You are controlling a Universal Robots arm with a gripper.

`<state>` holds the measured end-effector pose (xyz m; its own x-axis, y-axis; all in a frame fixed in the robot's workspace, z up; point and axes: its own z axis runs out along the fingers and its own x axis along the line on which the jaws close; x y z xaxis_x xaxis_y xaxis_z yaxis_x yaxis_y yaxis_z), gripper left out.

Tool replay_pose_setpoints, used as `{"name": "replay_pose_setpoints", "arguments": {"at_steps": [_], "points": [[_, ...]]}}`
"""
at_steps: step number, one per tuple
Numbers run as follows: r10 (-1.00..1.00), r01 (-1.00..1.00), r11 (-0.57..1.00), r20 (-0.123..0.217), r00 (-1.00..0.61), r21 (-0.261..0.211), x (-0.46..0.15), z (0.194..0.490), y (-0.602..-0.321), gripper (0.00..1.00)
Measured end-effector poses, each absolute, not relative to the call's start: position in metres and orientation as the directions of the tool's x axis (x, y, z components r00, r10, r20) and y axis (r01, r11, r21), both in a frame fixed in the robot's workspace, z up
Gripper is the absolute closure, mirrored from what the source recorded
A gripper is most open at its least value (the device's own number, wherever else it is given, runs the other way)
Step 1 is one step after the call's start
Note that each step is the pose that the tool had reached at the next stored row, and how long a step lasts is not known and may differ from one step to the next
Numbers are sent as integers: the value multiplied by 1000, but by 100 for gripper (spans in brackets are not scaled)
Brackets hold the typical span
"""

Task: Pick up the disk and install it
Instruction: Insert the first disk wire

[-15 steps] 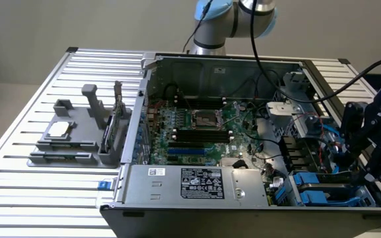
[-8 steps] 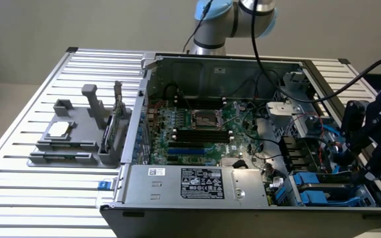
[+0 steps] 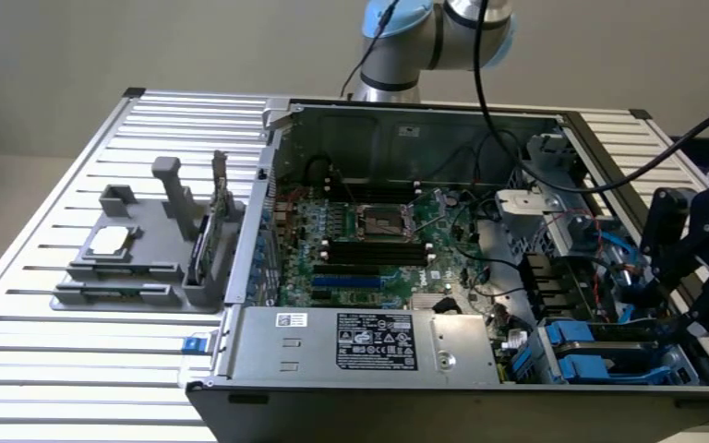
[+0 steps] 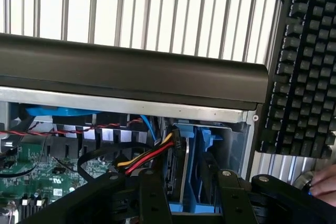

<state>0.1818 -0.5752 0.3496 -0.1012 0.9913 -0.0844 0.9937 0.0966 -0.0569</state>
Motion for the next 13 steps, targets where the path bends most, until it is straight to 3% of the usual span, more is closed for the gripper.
{"name": "replay_pose_setpoints", "arguments": {"at_steps": [13], "points": [[990,988,140,-23,-142,-58,183,346,-576,58]]}}
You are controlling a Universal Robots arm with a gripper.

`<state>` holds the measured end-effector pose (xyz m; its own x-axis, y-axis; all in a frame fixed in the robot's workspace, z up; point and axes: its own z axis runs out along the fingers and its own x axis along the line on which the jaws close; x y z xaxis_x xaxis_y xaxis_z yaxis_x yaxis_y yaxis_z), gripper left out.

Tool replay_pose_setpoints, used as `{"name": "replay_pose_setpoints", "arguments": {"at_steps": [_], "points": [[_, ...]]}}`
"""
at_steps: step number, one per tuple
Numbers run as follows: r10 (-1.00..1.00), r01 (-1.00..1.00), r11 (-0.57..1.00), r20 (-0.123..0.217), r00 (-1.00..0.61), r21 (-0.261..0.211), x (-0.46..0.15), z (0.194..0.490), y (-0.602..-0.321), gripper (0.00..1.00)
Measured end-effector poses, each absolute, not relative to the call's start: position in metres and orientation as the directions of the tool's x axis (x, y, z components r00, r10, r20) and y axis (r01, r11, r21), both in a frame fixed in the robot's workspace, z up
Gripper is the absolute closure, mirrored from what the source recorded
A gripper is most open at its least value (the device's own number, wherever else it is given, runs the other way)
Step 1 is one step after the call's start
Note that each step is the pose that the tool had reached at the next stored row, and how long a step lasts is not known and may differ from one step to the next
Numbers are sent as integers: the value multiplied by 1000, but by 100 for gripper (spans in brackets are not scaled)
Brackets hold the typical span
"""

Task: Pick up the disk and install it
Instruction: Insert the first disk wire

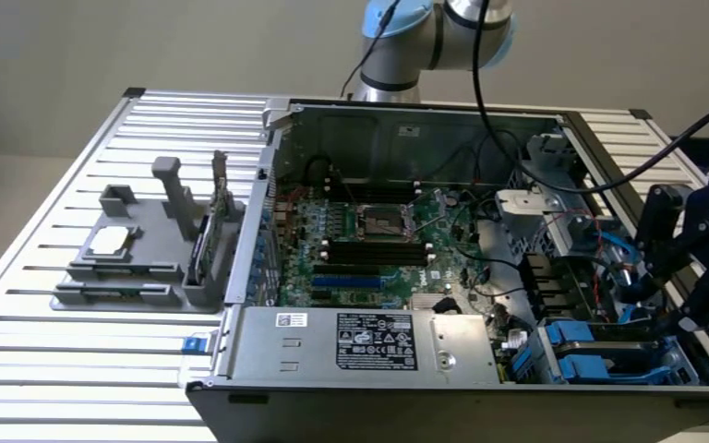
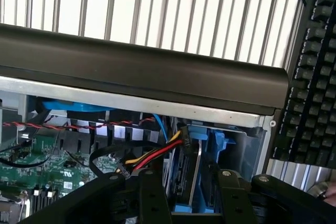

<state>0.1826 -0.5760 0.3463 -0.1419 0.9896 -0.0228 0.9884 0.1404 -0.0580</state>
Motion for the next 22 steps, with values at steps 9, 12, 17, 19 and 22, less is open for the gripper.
{"name": "replay_pose_setpoints", "arguments": {"at_steps": [9,12,17,19,22], "points": [[984,982,179,0,-179,-54,184,339,-577,58],[979,978,202,19,-201,-51,184,339,-577,58],[971,970,237,46,-235,-45,184,339,-577,58],[968,968,249,47,-247,-44,184,339,-577,58],[961,961,273,47,-271,-44,184,342,-577,58]]}}
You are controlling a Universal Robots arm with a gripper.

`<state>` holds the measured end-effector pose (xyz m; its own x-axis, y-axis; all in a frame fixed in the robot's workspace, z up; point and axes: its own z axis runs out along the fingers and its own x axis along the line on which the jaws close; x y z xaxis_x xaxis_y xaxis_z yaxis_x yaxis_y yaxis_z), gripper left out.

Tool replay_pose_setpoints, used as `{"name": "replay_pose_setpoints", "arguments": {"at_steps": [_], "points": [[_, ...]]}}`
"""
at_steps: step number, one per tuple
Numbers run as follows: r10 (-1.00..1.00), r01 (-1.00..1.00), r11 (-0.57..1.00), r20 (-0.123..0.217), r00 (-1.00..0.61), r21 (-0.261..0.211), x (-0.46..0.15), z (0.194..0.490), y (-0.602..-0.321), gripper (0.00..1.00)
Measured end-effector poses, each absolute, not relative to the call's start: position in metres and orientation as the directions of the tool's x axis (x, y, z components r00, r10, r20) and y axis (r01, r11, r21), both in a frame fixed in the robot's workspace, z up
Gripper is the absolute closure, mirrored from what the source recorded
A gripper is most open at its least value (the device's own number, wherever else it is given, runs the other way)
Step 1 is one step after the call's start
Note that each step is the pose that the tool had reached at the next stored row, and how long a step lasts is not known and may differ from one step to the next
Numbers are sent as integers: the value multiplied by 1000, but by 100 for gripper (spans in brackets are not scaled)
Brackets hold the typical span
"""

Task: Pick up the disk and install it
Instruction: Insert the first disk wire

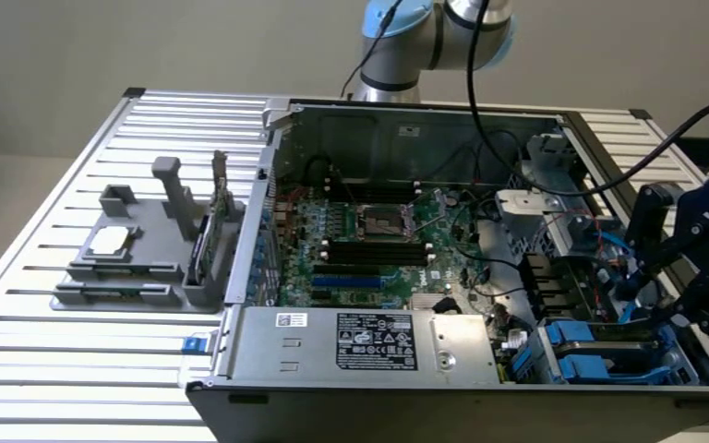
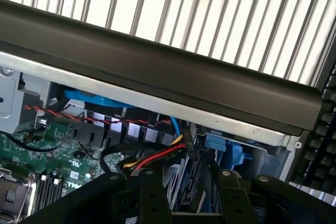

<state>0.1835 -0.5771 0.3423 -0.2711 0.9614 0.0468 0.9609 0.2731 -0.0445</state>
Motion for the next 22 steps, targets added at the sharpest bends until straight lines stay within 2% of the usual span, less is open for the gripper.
{"name": "replay_pose_setpoints", "arguments": {"at_steps": [22], "points": [[883,883,468,47,-466,-45,193,343,-577,58]]}}
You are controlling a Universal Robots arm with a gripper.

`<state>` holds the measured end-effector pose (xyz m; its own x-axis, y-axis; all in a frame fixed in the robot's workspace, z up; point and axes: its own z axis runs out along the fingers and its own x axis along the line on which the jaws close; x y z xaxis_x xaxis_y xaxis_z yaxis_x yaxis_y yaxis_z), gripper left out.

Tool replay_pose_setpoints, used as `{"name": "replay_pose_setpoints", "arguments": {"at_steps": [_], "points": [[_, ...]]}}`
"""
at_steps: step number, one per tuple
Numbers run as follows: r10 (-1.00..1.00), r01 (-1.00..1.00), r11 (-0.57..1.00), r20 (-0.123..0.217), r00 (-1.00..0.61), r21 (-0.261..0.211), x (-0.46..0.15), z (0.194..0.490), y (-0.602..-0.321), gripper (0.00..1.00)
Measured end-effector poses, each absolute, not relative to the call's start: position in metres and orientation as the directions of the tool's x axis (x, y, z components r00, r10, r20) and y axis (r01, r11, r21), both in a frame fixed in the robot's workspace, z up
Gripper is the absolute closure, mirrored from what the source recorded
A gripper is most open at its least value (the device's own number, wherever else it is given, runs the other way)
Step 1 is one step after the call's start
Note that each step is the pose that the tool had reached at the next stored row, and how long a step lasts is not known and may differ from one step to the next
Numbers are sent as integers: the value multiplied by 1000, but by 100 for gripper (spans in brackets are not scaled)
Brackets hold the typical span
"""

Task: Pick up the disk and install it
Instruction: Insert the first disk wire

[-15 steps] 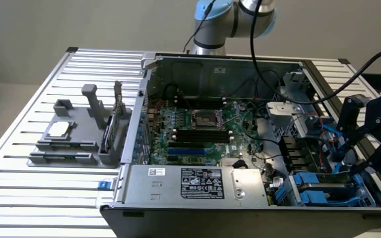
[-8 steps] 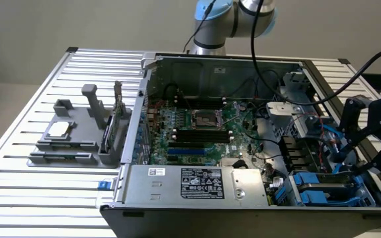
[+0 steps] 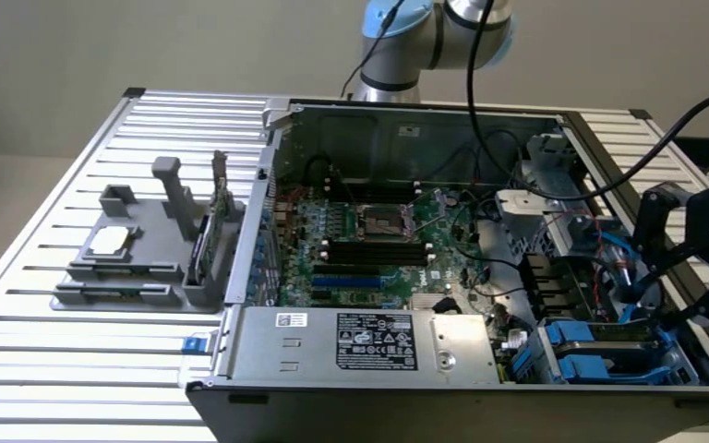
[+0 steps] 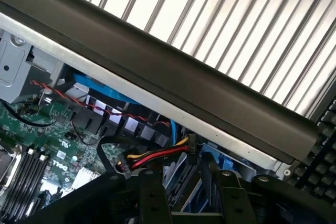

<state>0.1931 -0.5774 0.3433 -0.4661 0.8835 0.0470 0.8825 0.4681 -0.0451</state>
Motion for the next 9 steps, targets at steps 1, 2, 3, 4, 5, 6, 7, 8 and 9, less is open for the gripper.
{"name": "replay_pose_setpoints", "arguments": {"at_steps": [1,2,3,4,5,6,7,8,9], "points": [[880,879,475,47,-473,-45,193,343,-577,58],[876,875,481,47,-479,-45,194,342,-577,58],[874,873,486,48,-484,-45,194,342,-577,58],[872,871,490,48,-488,-44,194,342,-578,60],[871,870,492,49,-490,-44,194,342,-578,60],[870,869,492,50,-490,-45,194,342,-578,67],[870,869,493,50,-491,-46,194,342,-578,67],[869,868,494,51,-492,-47,194,342,-578,74],[869,868,495,52,-493,-49,194,342,-578,74]]}}
